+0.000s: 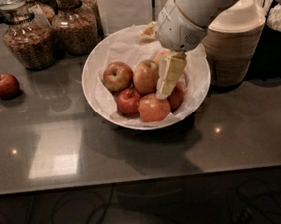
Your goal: Pick apple from white bowl
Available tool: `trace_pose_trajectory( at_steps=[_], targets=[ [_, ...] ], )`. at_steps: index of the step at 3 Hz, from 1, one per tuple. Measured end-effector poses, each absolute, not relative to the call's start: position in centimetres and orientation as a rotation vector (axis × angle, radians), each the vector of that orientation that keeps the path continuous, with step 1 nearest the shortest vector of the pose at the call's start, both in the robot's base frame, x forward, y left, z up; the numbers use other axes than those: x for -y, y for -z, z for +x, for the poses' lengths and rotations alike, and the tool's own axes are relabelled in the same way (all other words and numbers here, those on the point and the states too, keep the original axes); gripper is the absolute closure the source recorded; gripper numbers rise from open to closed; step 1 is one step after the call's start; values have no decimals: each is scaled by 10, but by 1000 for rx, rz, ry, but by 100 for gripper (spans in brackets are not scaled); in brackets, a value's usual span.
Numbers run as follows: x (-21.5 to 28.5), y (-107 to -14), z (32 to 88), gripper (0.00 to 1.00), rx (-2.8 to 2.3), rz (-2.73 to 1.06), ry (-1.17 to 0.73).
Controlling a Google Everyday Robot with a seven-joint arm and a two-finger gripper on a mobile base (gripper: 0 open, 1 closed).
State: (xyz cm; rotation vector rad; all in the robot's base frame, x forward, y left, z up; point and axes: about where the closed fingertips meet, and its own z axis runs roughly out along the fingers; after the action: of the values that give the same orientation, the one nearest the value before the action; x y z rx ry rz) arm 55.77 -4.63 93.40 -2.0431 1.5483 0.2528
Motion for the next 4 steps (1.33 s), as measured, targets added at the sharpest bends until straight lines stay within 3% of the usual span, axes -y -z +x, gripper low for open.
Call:
trace_pose_trajectory(
  at_steps=[1, 4],
  targets=[
    [45, -927, 565, 20, -1555, -2047, -260],
    [52, -923, 580, 23, -1591, -2038, -234]
  ],
)
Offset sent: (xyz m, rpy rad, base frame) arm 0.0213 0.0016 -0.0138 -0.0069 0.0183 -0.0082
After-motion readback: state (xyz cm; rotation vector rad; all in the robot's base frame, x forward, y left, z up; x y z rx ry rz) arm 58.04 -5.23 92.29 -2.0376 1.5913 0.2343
